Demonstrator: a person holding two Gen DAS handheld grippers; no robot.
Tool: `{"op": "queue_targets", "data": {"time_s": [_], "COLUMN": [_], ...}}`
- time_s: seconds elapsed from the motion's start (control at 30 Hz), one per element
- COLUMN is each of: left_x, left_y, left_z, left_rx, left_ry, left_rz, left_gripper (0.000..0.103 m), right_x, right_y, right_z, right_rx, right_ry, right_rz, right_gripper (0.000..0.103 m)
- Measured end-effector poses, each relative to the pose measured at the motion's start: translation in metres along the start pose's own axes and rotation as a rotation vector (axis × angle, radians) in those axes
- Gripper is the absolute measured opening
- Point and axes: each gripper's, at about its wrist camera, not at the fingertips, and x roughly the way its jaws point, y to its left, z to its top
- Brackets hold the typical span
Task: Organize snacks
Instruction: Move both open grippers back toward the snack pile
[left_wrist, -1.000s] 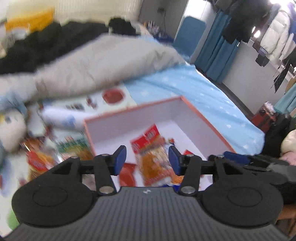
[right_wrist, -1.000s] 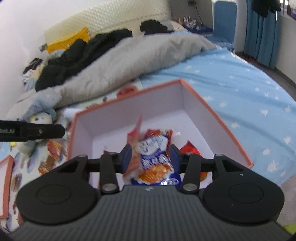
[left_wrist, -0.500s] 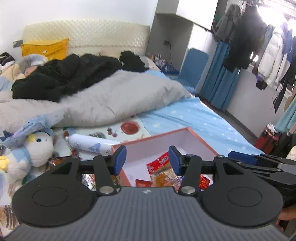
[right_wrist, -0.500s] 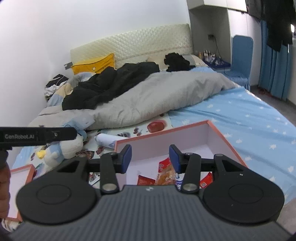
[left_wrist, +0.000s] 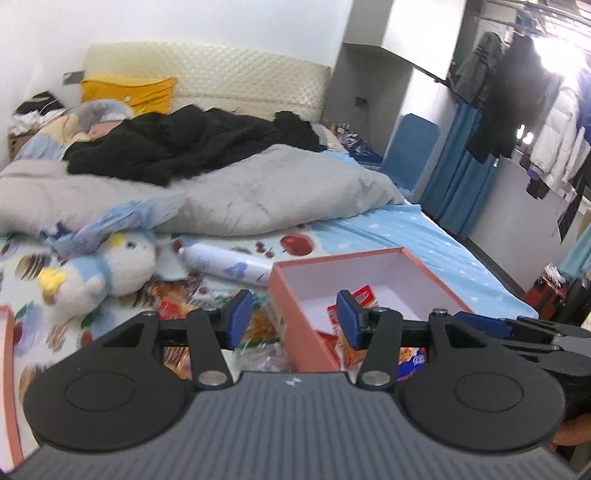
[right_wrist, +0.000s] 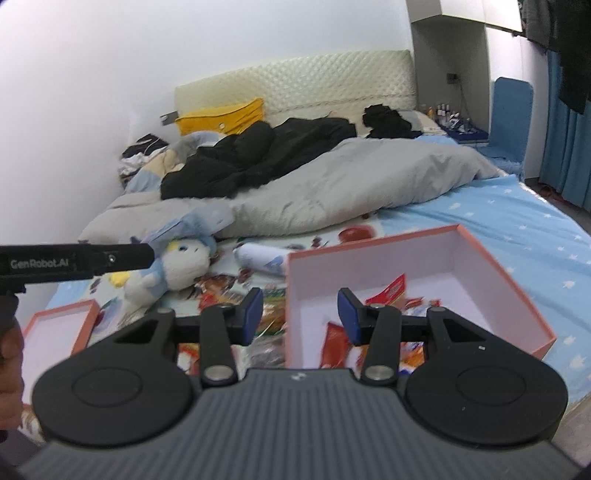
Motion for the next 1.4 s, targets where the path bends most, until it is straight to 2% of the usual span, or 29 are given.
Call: {"op": "queue_targets", "data": {"time_s": [0.17, 0.37, 0.77, 1.0, 1.23, 1.33, 1.4], "left_x": [-0.010, -0.024, -0.024, -0.018, 0.003, 0.017, 0.030], "left_y": [0.029, 0.052, 0.070, 0.083, 0.110, 0.123, 0.132], "left_z": [-0.035, -0.073, -0.130, -0.153, -0.165, -0.164, -0.162], "left_rx": [-0.045, -0.093, -0.117, -0.146, -0.214, -0.229, -0.231], "left_ry": [0.029, 0.022, 0.065, 0.106, 0.127, 0.135, 0.141], "left_rz": [0.051, 0.081, 0.071, 0.115, 0.138, 0.151, 0.156], "left_gripper": [0.056, 0.056, 0.056, 0.056, 0.056, 0.064, 0.064], "right_x": [-0.003, -0.005, -0.002, 0.016, 0.042, 0.059, 0.071], "right_y": [0.024, 0.047, 0.069, 0.072, 0.083, 0.088, 0.090], "right_z": [-0.021, -0.047, -0.087, -0.112, -0.116, -0.115, -0.115], "right_rx": [-0.031, -0.064, -0.091, -0.075, -0.184, -0.208, -0.216], "right_ry": [0.005, 0.016, 0.013, 0.064, 0.111, 0.128, 0.141], "right_rz": [0.011, 0.040, 0.018, 0.014, 0.022, 0.008, 0.004], "right_gripper": [0.047, 0.047, 0.048, 0.047, 0.047, 0.047, 0.047]}}
